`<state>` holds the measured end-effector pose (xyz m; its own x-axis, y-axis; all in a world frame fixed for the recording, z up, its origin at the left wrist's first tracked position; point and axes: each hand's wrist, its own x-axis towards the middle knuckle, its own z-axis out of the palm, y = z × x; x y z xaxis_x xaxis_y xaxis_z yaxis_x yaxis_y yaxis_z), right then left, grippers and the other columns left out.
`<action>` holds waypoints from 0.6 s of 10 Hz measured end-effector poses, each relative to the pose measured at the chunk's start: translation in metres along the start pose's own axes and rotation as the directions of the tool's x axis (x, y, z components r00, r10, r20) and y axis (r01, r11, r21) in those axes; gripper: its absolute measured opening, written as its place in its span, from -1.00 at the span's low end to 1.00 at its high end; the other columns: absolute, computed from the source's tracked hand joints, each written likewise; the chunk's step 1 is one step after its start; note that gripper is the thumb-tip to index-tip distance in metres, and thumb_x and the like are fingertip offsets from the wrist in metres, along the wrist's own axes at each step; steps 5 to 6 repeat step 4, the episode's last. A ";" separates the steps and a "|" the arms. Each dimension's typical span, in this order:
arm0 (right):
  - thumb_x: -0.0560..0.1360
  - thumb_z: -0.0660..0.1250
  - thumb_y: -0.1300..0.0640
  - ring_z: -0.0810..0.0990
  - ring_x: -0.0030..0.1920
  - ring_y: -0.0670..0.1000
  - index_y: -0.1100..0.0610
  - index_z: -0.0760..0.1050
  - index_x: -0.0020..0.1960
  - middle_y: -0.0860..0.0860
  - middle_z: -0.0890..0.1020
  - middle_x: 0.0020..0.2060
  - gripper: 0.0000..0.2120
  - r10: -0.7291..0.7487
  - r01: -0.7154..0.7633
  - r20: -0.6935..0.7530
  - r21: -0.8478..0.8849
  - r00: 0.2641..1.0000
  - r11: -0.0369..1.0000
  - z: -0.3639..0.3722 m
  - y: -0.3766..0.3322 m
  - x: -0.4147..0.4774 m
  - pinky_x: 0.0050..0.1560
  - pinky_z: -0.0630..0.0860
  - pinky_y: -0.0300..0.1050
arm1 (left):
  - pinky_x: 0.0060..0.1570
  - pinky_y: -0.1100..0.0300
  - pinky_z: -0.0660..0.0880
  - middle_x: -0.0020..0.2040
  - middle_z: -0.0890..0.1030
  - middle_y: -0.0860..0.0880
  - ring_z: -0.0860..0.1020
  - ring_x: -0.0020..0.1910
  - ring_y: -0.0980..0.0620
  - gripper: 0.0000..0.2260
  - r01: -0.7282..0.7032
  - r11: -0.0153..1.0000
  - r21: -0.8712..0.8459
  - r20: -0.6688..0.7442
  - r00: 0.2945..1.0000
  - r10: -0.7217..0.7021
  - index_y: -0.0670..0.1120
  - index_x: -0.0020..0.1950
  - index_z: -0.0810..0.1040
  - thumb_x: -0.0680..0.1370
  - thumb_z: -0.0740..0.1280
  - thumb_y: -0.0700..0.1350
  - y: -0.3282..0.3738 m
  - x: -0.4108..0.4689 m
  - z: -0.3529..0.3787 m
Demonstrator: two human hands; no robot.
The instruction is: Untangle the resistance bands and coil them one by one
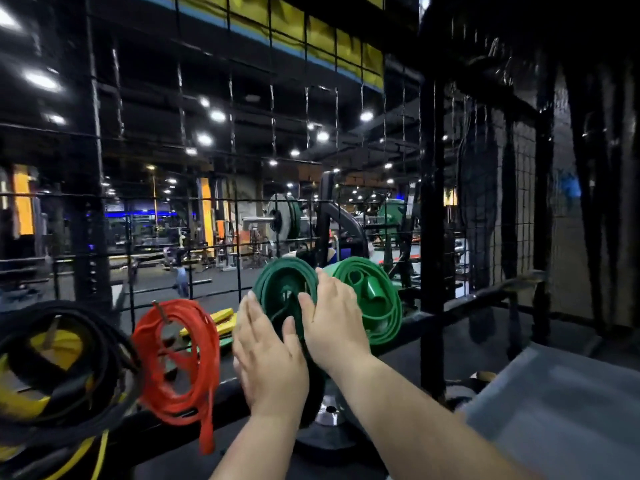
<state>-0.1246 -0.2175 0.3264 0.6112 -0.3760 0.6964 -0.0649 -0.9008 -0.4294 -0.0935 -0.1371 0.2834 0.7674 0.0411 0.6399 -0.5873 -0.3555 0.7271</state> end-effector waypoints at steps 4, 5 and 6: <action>0.65 0.03 -0.13 0.30 0.37 0.11 0.10 0.23 0.50 0.07 0.40 0.36 -0.49 0.012 -0.013 0.020 0.024 1.000 1.000 -0.012 0.015 0.000 0.37 0.25 0.05 | 0.46 -0.09 -0.07 0.55 0.16 -0.10 0.05 0.50 -0.12 -0.48 -0.238 0.909 0.342 -0.076 0.957 0.279 -0.09 0.56 0.15 0.64 0.09 0.09 0.009 0.003 0.004; 0.65 0.03 -0.13 0.30 0.37 0.11 0.10 0.23 0.50 0.07 0.40 0.36 -0.49 0.012 -0.013 0.020 0.024 1.000 1.000 -0.012 0.015 0.000 0.37 0.25 0.05 | 0.46 -0.09 -0.07 0.55 0.16 -0.10 0.05 0.50 -0.12 -0.48 -0.238 0.909 0.342 -0.076 0.957 0.279 -0.09 0.56 0.15 0.64 0.09 0.09 0.009 0.003 0.004; 0.65 0.03 -0.13 0.30 0.37 0.11 0.10 0.23 0.50 0.07 0.40 0.36 -0.49 0.012 -0.013 0.020 0.024 1.000 1.000 -0.012 0.015 0.000 0.37 0.25 0.05 | 0.46 -0.09 -0.07 0.55 0.16 -0.10 0.05 0.50 -0.12 -0.48 -0.238 0.909 0.342 -0.076 0.957 0.279 -0.09 0.56 0.15 0.64 0.09 0.09 0.009 0.003 0.004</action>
